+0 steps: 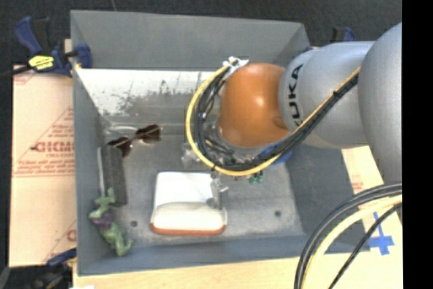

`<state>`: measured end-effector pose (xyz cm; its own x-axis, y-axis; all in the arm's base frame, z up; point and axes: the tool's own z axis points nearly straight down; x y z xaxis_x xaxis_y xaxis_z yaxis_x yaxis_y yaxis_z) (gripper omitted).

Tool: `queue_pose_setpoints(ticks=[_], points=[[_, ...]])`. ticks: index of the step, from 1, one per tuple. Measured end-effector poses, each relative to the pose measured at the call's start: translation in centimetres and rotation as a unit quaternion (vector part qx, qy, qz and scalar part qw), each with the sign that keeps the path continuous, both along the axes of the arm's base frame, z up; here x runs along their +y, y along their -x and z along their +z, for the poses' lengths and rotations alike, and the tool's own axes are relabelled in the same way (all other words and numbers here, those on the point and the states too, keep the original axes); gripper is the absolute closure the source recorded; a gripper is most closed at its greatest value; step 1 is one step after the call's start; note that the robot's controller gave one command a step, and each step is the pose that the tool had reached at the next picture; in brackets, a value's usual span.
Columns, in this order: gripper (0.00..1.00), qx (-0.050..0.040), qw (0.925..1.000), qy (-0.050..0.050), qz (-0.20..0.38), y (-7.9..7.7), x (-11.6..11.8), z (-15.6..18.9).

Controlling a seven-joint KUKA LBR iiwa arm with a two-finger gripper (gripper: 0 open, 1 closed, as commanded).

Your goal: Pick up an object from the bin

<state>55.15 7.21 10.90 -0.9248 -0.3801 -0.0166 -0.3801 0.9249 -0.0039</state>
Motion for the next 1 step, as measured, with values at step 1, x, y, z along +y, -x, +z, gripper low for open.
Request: queue_pose_setpoints(ticks=[1], points=[[0.0,-0.0039,0.9991,0.002,0.042,0.72,1.3,-1.68]])
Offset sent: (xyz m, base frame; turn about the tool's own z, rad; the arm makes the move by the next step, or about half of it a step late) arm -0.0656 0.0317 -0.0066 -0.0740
